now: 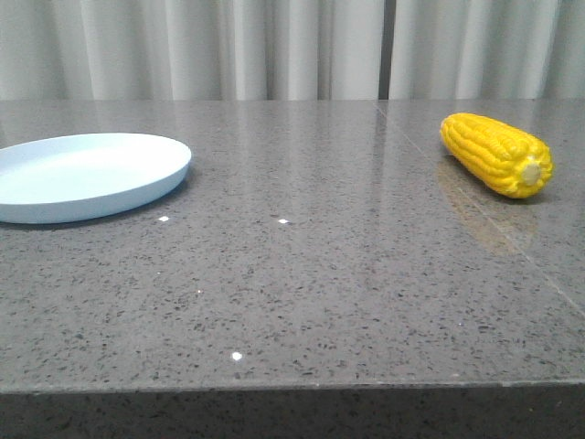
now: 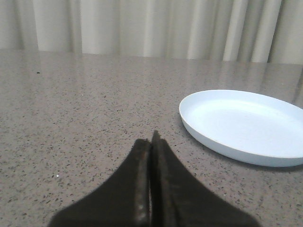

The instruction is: Place corn on plate with both arms

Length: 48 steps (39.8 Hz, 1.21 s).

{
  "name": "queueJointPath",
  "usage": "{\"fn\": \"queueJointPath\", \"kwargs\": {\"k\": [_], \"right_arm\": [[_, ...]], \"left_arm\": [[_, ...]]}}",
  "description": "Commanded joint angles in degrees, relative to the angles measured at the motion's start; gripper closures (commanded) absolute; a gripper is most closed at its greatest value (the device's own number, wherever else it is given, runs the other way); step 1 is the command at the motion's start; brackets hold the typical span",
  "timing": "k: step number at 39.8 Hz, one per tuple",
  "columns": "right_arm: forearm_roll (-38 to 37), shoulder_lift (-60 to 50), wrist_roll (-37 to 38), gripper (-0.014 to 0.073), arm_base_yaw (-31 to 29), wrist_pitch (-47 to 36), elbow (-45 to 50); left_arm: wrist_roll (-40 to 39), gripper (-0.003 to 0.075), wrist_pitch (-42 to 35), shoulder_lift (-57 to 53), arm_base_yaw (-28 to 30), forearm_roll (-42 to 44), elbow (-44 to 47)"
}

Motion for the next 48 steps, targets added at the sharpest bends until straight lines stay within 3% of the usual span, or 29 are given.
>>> {"fn": "queueJointPath", "kwargs": {"k": [1, 42, 48], "right_arm": [[-0.74, -0.98, -0.31, 0.0661, -0.29, -4.96, -0.52], [-0.74, -0.98, -0.31, 0.0661, -0.29, -5.12, -0.52], [-0.39, -0.98, -0.25, 0.0661, -0.29, -7.91, -0.58]], "left_arm": [[-0.54, 0.0741, -4.99, -1.21, 0.16, -0.47, 0.19], [-0.54, 0.0741, -4.99, -1.21, 0.16, -0.47, 0.19], [-0.11, 0.0741, -8.45, -1.21, 0.16, -0.46, 0.19]]}}
